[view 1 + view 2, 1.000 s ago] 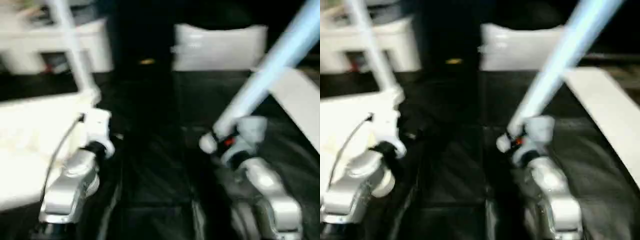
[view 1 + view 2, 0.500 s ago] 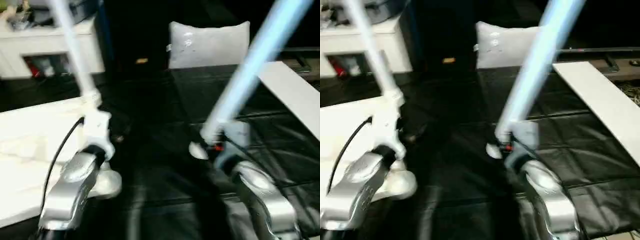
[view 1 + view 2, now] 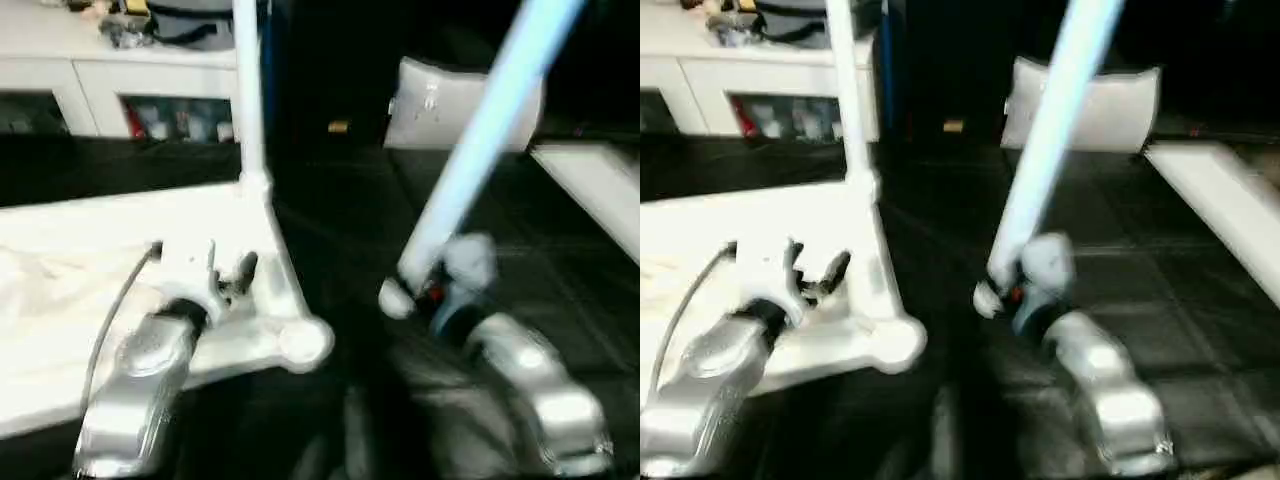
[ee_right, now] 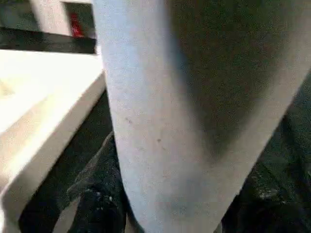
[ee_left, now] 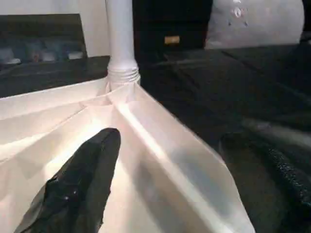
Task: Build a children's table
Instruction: Move to table
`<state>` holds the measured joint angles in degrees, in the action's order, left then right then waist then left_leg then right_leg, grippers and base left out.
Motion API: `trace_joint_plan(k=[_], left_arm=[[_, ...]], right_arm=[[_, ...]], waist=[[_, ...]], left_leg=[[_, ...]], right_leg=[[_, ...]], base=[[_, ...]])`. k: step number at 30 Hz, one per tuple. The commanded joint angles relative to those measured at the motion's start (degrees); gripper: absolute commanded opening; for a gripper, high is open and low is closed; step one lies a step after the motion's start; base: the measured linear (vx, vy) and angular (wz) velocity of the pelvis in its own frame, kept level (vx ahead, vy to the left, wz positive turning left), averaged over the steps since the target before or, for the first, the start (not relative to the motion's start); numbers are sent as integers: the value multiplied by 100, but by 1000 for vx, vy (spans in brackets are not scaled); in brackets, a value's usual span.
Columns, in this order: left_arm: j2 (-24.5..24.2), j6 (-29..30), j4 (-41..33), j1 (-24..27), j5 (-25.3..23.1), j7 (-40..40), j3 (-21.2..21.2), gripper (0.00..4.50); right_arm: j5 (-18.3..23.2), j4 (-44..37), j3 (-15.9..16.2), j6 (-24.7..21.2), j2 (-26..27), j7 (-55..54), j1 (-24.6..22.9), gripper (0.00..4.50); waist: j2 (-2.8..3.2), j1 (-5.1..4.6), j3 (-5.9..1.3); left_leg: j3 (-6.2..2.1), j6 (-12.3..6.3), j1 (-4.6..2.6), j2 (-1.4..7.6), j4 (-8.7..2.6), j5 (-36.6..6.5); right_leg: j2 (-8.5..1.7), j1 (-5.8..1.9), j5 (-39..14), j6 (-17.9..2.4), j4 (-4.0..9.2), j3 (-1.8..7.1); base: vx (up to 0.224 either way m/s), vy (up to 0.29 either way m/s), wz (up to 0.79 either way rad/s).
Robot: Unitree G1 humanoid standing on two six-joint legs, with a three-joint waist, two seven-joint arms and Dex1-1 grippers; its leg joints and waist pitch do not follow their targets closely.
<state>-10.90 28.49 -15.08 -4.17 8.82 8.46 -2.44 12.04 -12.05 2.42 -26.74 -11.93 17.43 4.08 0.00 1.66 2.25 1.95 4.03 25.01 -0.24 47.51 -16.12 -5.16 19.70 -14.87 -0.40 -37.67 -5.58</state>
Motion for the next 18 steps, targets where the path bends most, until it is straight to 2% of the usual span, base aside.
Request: trace_joint_plan(k=[1, 2, 3, 4, 5, 6, 7, 8, 9, 10, 11, 12, 13, 14, 15, 16, 17, 18], left_arm=[[-40, 55, -3, -62, -47, -5, 23, 381], [-33, 58, -2, -65, -53, 0, 10, 381], [-26, 60, -3, -65, -61, 4, 2, 381], [-17, 63, -2, -67, -69, 6, -6, 381], [-7, 77, 1, -66, -78, 13, -10, 381], [-7, 77, 1, -66, -78, 13, -10, 381], [33, 96, 8, -91, -59, -11, 10, 381], [52, 123, 24, -139, -100, -77, 25, 381], [34, 116, 29, -149, -127, -78, 5, 381], [-13, 97, 37, -165, -190, -71, -43, 381], [-17, 93, 37, -168, -210, -78, -61, 381], [-9, 95, 36, -168, -209, -85, -61, 381], [-27, 91, 23, -152, -235, -74, -106, 381], [-7, 96, 16, -138, -221, -92, -95, 381], [101, 90, 10, -102, -131, -164, -2, 381], [99, 86, 11, -101, -134, -163, 0, 381], [90, 86, 13, -103, -145, -155, -5, 381], [53, 122, 37, -117, -206, -166, -17, 381]], right_arm=[[-23, -107, 20, 74, 73, 16, 3, 192], [-21, -121, 19, 81, 72, 18, -9, 192], [-10, -136, 21, 83, 66, 17, -17, 192], [4, -149, 21, 85, 60, 18, -22, 192], [34, -163, 24, 105, 57, 30, -31, 192], [34, -163, 24, 105, 57, 30, -31, 192], [15, -172, 54, 88, 12, 47, -19, 192], [81, -221, 94, -39, -10, 103, -8, 192], [58, -229, 118, -56, -20, 112, 0, 192], [1, -240, 166, -72, -33, 131, 15, 192], [-54, -213, 196, -10, -36, 150, 30, 192], [-67, -200, 198, 20, -33, 157, 35, 192], [-78, -175, 178, 85, -10, 149, 33, 192], [-60, -165, 143, 105, 14, 138, 28, 192], [11, -140, 23, 152, 70, 100, 23, 192], [47, -130, -25, 170, 82, 92, 29, 192], [58, -127, -39, 178, 83, 90, 31, 192], [11, -109, -26, 222, 40, 92, 40, 192]], waist=[[-144, 148, -129], [-68, 195, -166], [79, 201, -202], [370, -42, -211], [329, -170, -221], [394, -118, -219], [327, -104, -176], [206, -50, -162], [110, -16, -153], [166, 270, -162], [70, 107, -202], [319, 70, -186], [342, -20, -181], [391, -54, -167], [391, 101, -130], [349, 144, -142], [268, 169, -168], [177, 202, -184]], left_leg=[[-105, 444, -213, 749, -594, -349], [-45, 148, -321, 833, -942, -232], [-36, -201, -391, 917, -1233, -206], [-139, -915, -720, 1224, -1835, -1180], [-249, -1451, -757, 1403, -1977, -1602], [-193, -1612, -777, 1355, -1992, -1652], [-155, -2014, -789, 1378, -2000, -1357], [-142, -2010, -719, 1411, -1989, -1233], [-102, -1859, -650, 1387, -1953, -1318], [-328, -1378, -274, 908, -1991, -1752], [-555, -931, -238, 952, -1837, -2155], [-981, -247, -332, 1056, -2185, -3135], [-1283, 6, -448, 1136, -2333, -3579], [-1517, 148, -542, 1162, -2392, -3821], [-1097, 347, -609, 1576, -2268, -3905], [-928, -201, -447, 1359, -2246, -3422], [-873, -418, -410, 1238, -2191, -3220], [-778, -530, -377, 1069, -2097, -2946]], right_leg=[[-929, -169, -1314, -1330, 1014, 318], [-759, -214, -1653, -1515, 994, 279], [-617, -226, -1854, -1564, 931, 300], [226, 180, -1458, -1025, 247, 81], [207, 218, -858, -676, -197, 52], [220, 260, -679, -576, -256, 8], [168, 354, -454, -408, -286, 8], [51, 284, -313, -320, -149, 103], [-58, 220, -244, -297, 10, 213], [-272, 9, -627, -464, 274, 228], [-445, -116, -770, -1047, 379, 209], [-55, -166, -979, -1098, 149, 43], [118, -96, -1004, -920, -65, 57], [225, -14, -1078, -690, -259, 119], [236, 228, -466, -169, -490, 250], [148, 194, -291, -107, -378, 434], [95, 150, -372, -123, -227, 544], [-16, 119, -518, -189, 41, 659]], base=[[-24, 222, -49], [-50, 252, -7], [-50, 252, -7], [-55, 288, 19], [-52, 260, 21], [-52, 260, 21], [-36, 219, 6], [-54, 161, 3], [-54, 161, 3], [-81, 121, 38], [-83, 75, 59], [-83, 75, 59], [-53, 24, 47], [-19, -40, 55], [-19, -40, 55], [-17, -116, 40], [-26, -180, 18], [-26, -180, 18]])
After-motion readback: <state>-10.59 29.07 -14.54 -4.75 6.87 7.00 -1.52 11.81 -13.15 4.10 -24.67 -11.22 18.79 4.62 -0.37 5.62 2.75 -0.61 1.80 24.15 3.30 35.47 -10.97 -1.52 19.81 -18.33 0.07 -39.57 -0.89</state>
